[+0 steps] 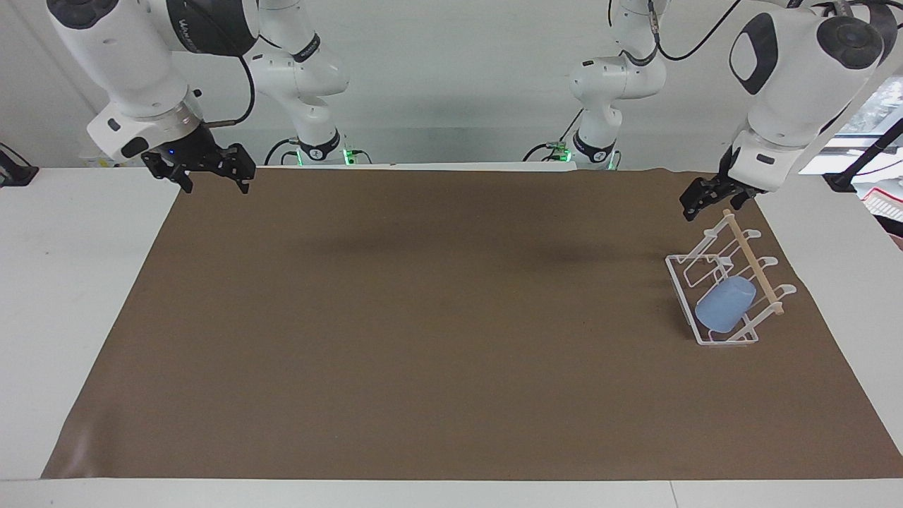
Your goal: Hang cup on cup holder
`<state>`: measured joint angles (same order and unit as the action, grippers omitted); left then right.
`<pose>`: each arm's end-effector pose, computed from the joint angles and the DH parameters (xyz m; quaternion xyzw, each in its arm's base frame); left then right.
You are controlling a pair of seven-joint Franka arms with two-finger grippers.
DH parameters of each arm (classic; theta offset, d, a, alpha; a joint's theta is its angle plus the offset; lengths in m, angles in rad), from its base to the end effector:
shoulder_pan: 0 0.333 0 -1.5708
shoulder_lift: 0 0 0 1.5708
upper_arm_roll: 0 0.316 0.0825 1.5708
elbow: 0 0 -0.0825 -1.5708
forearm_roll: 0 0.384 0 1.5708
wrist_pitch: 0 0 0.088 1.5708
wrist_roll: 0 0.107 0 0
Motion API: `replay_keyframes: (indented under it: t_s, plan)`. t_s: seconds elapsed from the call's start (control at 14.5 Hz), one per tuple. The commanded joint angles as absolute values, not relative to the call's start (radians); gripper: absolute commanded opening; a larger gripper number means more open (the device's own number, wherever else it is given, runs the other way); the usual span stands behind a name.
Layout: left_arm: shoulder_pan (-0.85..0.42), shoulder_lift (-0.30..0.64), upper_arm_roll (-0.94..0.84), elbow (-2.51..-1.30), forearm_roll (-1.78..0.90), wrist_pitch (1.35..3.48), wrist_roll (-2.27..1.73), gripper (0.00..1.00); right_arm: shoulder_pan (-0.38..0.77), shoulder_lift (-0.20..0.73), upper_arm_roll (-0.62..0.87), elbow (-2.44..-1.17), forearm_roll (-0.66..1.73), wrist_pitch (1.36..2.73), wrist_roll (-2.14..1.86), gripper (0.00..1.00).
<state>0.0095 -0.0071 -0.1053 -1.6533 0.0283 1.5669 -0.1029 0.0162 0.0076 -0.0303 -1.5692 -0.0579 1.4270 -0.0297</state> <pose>0.5464 -0.0496 0.5893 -0.9991 -0.0031 0.0380 0.0184 0.5403 -0.0144 0.6098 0.9968 0.0058 -0.0754 0.0273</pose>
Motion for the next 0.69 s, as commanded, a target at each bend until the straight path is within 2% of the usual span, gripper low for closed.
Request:
replay_keyframes:
  t_s: [0.0,0.14,0.35,0.62]
  plan:
    - [0.017,0.021,-0.106,-1.611,0.005,1.548,-0.020,1.00,0.006,-0.002,-0.029,-1.571,-0.038,1.417,-0.049,1.00]
    - [0.009,0.031,-0.113,-1.606,0.009,1.555,-0.037,1.00,0.006,-0.002,-0.029,-1.571,-0.038,1.417,-0.049,1.00]
    - [0.008,0.066,-0.115,-1.523,0.029,1.534,-0.031,1.00,0.006,-0.002,-0.029,-1.571,-0.038,1.417,-0.049,1.00]
    - [0.009,0.054,-0.115,-1.523,0.021,1.532,-0.031,1.00,0.006,-0.002,-0.029,-1.572,-0.038,1.417,-0.049,1.00]
